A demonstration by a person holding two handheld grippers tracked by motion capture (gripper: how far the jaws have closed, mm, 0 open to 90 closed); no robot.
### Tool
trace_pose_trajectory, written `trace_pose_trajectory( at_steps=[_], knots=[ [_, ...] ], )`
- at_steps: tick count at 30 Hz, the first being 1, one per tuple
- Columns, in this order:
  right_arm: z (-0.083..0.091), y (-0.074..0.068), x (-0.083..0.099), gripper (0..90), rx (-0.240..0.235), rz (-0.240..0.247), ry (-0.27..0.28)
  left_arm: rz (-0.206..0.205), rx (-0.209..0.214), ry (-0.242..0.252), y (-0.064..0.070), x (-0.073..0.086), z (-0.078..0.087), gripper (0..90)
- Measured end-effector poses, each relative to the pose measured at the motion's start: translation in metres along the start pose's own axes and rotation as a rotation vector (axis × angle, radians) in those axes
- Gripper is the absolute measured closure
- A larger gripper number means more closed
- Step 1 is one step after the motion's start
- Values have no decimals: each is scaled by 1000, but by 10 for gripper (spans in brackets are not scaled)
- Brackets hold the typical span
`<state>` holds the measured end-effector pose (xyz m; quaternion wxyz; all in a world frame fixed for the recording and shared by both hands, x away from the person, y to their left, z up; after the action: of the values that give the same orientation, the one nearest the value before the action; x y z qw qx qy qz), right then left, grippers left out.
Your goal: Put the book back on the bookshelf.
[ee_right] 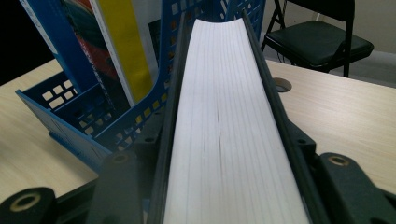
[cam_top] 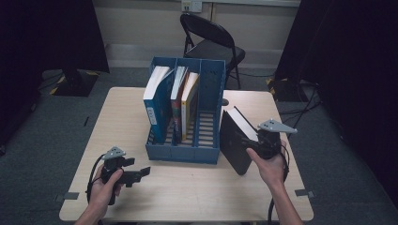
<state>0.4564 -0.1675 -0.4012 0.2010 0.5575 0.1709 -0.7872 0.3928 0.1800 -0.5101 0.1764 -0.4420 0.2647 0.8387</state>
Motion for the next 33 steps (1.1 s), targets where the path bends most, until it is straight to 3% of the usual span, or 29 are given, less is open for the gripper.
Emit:
trace_pose_trajectory(
  at_steps=[11, 16, 22, 33],
  knots=[
    [-5, 1, -6, 470, 8, -8, -88, 3, 2, -2, 1, 0, -2, 160],
    [-14, -1, -10, 490, 22, 12, -161, 2, 2, -3, 1, 0, -1, 160],
    [-19, 0, -8, 491, 31, 5, -286, 1, 4, -5, 2, 1, -2, 160],
    [-20, -1, -3, 493, 43, -4, -430, 3, 6, -11, 2, 2, -3, 160]
  ],
)
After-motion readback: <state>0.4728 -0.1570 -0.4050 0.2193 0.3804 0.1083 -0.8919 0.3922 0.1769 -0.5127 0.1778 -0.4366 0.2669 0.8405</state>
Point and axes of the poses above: each handheld gripper's, and its own axes: z roughly backward along the jaws, x roughly out of its underside, y roughly to its right, the point moved 10 cm from there along -z, roughly forward along the jaws, and after that the axes turned 8 degrees about y, right-handed, at the moved point
